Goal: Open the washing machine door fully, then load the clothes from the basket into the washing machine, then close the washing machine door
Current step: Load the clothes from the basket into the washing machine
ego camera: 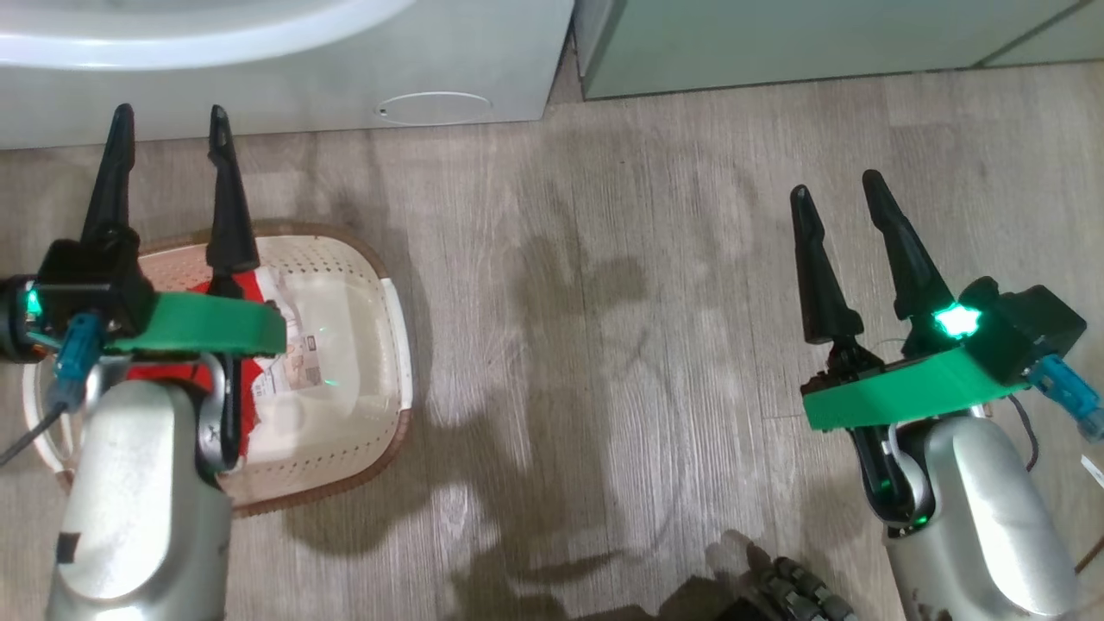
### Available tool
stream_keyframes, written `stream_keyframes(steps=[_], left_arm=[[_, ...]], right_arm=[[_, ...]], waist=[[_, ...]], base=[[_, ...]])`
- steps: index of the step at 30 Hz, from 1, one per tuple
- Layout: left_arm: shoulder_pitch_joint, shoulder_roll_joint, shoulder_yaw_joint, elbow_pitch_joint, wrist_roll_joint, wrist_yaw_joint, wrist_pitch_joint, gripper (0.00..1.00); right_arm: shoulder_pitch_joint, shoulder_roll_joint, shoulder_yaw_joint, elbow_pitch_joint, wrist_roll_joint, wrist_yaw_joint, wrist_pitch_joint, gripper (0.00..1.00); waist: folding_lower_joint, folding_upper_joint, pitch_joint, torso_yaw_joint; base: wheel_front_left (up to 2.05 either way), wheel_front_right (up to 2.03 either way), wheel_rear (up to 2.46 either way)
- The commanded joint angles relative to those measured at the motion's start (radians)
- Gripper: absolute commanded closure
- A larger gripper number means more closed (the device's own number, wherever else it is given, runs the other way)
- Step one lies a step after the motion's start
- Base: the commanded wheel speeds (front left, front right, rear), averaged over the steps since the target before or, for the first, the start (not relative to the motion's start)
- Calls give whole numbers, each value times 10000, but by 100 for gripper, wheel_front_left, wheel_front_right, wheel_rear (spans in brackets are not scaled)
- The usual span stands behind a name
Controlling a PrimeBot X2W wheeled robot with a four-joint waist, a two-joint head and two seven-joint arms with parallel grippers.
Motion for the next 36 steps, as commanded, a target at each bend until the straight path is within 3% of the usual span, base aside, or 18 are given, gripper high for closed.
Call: stream_keyframes(steps=[1, 11, 36], left_arm=[[139, 7, 339, -396, 117, 4, -49, 0], [194, -353, 508, -483, 407, -192, -49, 0], [151, -540, 942, 317, 637, -418, -49, 0]], right_arm=[[193, -34, 185, -296, -59, 0, -92, 0], [161, -34, 221, -274, -3, 0, -92, 0], [159, -30, 250, -287, 25, 0, -92, 0]], waist=[[1, -1, -35, 35], [1, -1, -33, -27], [1, -1, 125, -122]], base=[[0, 0, 0], [0, 0, 0], [0, 0, 0]])
